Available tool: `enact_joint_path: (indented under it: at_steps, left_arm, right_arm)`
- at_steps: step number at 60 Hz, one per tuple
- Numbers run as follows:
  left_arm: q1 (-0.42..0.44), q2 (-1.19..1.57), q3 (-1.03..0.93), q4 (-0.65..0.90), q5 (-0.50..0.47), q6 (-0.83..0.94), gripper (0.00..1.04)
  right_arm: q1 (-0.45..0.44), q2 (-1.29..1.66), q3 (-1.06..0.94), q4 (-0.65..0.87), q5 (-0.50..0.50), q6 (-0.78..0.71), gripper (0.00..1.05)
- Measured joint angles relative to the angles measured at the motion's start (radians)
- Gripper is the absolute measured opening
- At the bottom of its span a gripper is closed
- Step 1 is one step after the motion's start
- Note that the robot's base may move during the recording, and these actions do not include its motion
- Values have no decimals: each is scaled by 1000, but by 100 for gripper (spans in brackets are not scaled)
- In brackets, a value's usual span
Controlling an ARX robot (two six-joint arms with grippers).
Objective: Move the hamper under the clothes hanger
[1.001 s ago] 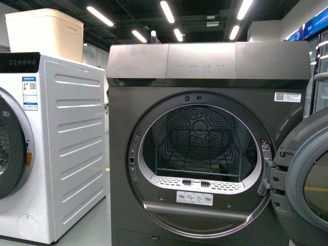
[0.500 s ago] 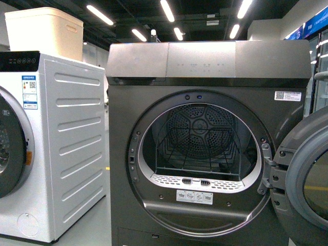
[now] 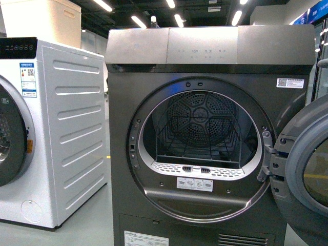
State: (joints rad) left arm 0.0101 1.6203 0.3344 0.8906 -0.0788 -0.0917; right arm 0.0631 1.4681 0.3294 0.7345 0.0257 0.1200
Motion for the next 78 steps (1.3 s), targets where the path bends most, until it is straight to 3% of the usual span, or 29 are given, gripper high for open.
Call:
enact_joint_path:
  at_steps: [18,37,47,78]
  left_arm:
    - [6,424,293,-177,34,-87,98]
    - [-40,591,520,-340,203,-78,98]
    - [-72,666,645,-429,184,-38,98]
    - [-118,800,775,-471,176,-23,98]
  right_arm:
    - [-2,419,236,12,3,0,97]
    - [27,735,388,-4,37,15,97]
    - [38,797,439,-31,54,20,97]
    - [73,915,563,-127,87,3,97]
